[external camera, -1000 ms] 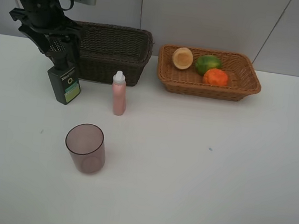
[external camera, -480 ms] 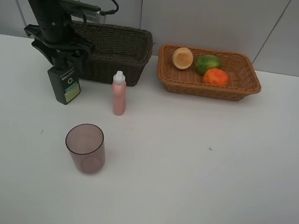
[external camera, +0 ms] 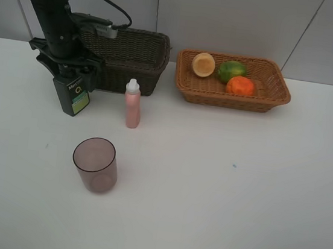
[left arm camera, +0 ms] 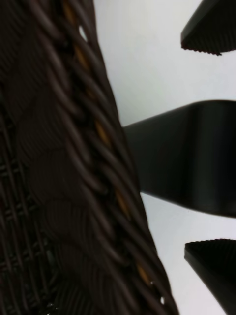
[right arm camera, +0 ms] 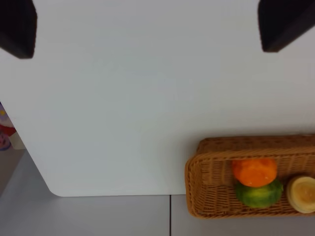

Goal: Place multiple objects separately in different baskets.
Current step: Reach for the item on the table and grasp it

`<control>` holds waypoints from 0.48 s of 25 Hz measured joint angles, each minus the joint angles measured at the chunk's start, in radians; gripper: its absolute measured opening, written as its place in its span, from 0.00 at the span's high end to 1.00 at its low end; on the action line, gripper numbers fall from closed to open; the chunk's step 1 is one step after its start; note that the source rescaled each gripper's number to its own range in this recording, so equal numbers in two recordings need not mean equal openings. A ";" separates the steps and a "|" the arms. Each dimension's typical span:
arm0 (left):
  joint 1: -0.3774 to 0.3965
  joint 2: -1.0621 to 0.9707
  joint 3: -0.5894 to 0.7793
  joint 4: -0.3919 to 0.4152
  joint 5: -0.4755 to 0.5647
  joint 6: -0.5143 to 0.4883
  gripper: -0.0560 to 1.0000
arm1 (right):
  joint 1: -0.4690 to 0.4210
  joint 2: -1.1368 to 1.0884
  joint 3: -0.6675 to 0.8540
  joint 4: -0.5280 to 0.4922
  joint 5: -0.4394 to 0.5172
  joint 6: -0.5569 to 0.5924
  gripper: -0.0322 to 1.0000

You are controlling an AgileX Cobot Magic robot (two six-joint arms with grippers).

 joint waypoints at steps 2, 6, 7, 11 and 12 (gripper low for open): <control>0.000 0.002 0.005 0.002 -0.003 0.000 0.04 | 0.000 0.000 0.000 0.000 0.000 0.000 0.00; 0.000 0.003 0.006 0.003 -0.003 -0.001 0.09 | 0.000 0.000 0.000 0.000 0.000 0.000 0.00; 0.000 0.003 0.006 0.003 -0.001 -0.001 0.14 | 0.000 0.000 0.000 0.000 0.000 0.000 0.00; 0.000 0.003 0.006 0.009 0.002 -0.001 0.52 | 0.000 0.000 0.000 0.000 0.000 0.000 0.00; 0.000 0.003 0.006 0.009 0.002 -0.001 0.52 | 0.000 0.000 0.000 0.000 0.000 0.000 0.00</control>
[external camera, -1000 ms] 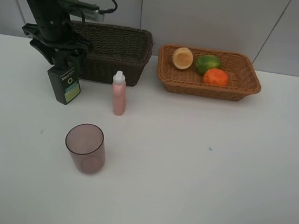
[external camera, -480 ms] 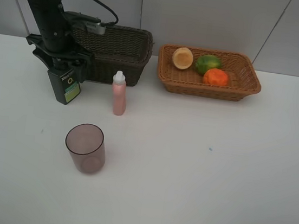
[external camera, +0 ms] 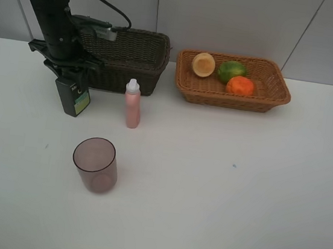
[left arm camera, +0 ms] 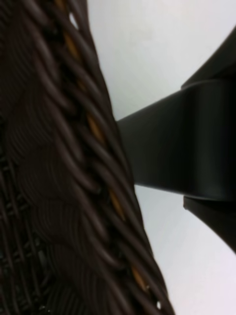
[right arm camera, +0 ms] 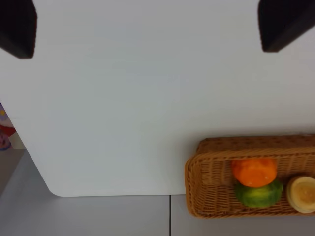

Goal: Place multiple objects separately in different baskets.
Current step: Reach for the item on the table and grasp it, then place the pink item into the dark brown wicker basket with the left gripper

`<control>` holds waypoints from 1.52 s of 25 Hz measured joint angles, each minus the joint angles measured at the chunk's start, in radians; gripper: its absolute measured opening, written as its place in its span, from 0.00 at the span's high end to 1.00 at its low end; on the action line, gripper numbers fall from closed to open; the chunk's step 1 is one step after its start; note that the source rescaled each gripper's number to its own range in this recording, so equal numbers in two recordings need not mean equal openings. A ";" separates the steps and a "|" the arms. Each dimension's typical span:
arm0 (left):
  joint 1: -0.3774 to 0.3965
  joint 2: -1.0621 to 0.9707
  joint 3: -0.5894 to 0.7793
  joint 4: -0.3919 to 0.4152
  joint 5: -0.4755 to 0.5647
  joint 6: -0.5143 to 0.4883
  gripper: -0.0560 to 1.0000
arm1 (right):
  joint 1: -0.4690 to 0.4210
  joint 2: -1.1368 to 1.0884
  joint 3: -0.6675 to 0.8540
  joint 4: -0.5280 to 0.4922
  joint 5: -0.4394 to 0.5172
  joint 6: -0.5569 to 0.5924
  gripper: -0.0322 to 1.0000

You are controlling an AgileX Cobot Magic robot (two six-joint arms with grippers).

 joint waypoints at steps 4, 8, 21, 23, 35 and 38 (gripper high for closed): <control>0.000 0.000 0.000 0.000 0.000 0.000 0.52 | 0.000 0.000 0.000 0.000 0.000 0.000 0.00; 0.000 0.000 0.000 0.000 0.000 0.000 0.52 | 0.000 0.000 0.000 0.000 0.000 0.000 0.00; 0.000 0.000 0.000 0.000 0.000 0.000 0.52 | 0.000 0.000 0.000 -0.001 0.000 0.000 0.00; 0.000 -0.001 0.000 0.000 0.000 0.000 0.52 | 0.000 0.000 0.000 -0.001 0.000 0.000 0.00; 0.000 -0.147 0.007 0.000 0.116 -0.065 0.52 | 0.000 0.000 0.000 -0.001 0.000 0.000 0.00; 0.000 -0.203 0.007 0.000 0.127 -0.093 0.52 | 0.000 0.000 0.000 -0.001 0.000 0.000 0.00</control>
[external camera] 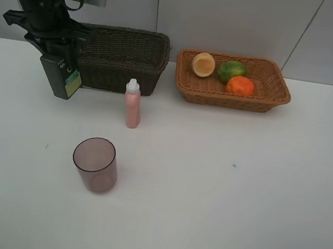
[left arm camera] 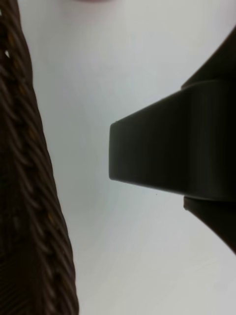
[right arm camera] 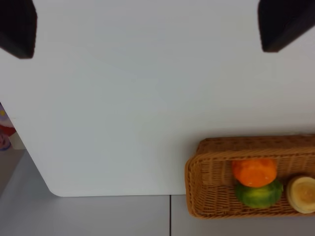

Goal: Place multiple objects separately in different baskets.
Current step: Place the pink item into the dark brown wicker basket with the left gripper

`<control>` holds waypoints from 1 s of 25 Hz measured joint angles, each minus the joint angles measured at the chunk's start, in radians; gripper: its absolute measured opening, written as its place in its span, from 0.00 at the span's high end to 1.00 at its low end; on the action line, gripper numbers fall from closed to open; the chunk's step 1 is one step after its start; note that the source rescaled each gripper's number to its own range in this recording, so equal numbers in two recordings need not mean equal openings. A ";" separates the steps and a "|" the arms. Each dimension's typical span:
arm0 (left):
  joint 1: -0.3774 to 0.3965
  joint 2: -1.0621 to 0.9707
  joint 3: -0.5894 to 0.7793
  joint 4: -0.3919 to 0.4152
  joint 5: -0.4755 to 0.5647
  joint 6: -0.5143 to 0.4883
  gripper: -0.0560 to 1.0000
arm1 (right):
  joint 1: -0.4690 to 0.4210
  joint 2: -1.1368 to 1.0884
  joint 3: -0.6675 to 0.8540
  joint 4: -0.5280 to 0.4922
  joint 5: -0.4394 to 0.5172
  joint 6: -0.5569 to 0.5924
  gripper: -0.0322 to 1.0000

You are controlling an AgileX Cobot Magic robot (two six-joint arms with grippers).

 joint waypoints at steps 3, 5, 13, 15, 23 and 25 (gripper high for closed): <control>0.000 -0.044 -0.002 0.000 0.007 -0.017 0.52 | 0.000 0.000 0.000 0.000 0.000 0.000 0.00; 0.000 -0.050 -0.023 0.000 0.025 -0.032 0.52 | 0.000 0.000 0.000 0.000 0.000 0.000 0.00; 0.016 -0.032 -0.214 0.000 0.051 -0.060 0.52 | 0.000 0.000 0.000 0.000 0.000 0.000 0.00; 0.028 -0.009 -0.269 0.000 0.056 -0.060 0.52 | 0.000 0.000 0.000 0.000 0.000 0.000 0.00; 0.052 0.142 -0.418 0.067 0.028 -0.061 0.52 | 0.000 0.000 0.000 0.000 0.000 0.000 0.00; 0.052 0.176 -0.423 0.080 -0.004 -0.061 0.52 | 0.000 0.000 0.000 0.000 0.000 0.000 0.00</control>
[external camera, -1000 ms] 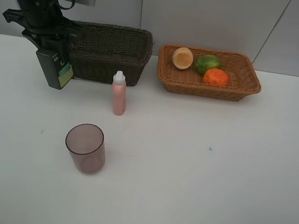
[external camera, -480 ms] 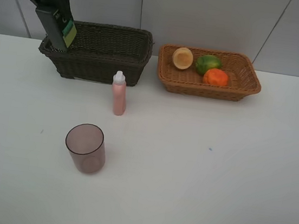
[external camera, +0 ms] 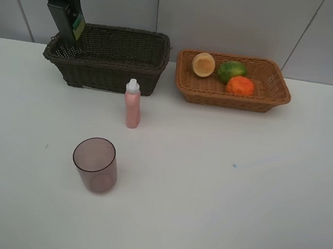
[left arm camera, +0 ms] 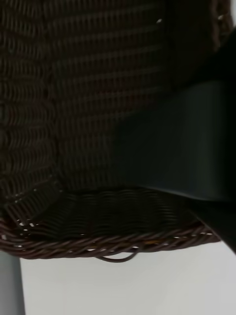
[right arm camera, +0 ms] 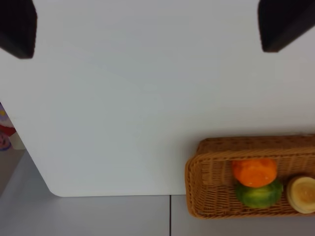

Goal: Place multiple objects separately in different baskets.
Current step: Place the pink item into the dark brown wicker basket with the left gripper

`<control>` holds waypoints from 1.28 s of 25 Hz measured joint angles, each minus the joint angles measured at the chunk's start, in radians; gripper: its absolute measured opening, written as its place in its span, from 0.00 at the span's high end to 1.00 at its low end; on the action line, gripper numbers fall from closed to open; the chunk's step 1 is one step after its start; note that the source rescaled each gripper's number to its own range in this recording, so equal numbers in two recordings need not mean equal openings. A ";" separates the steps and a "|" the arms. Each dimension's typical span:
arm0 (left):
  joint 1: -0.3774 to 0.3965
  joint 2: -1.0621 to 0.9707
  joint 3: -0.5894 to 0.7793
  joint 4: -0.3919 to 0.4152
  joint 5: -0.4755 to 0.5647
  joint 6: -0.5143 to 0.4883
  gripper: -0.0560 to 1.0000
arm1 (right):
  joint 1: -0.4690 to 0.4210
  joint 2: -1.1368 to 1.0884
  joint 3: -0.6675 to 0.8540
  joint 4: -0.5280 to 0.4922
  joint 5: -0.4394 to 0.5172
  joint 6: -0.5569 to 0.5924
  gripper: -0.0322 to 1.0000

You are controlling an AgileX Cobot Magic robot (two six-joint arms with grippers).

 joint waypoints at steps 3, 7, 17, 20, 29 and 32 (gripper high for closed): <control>0.004 0.054 0.000 0.000 -0.050 -0.001 0.52 | 0.000 0.000 0.000 0.000 0.000 0.000 0.00; 0.010 0.118 -0.001 -0.002 -0.104 -0.003 0.52 | 0.000 0.000 0.000 0.000 0.000 0.000 0.00; 0.020 0.228 -0.007 -0.004 -0.234 -0.003 0.52 | 0.000 0.000 0.000 0.000 0.000 0.000 0.00; 0.022 0.246 -0.008 -0.011 -0.246 -0.003 0.52 | 0.000 0.000 0.000 0.000 0.000 0.000 0.00; 0.028 0.259 -0.015 -0.058 -0.275 -0.003 0.52 | 0.000 0.000 0.000 0.000 0.000 0.000 0.00; 0.028 0.259 -0.015 -0.069 -0.275 -0.003 0.52 | 0.000 0.000 0.000 0.000 0.000 0.000 0.00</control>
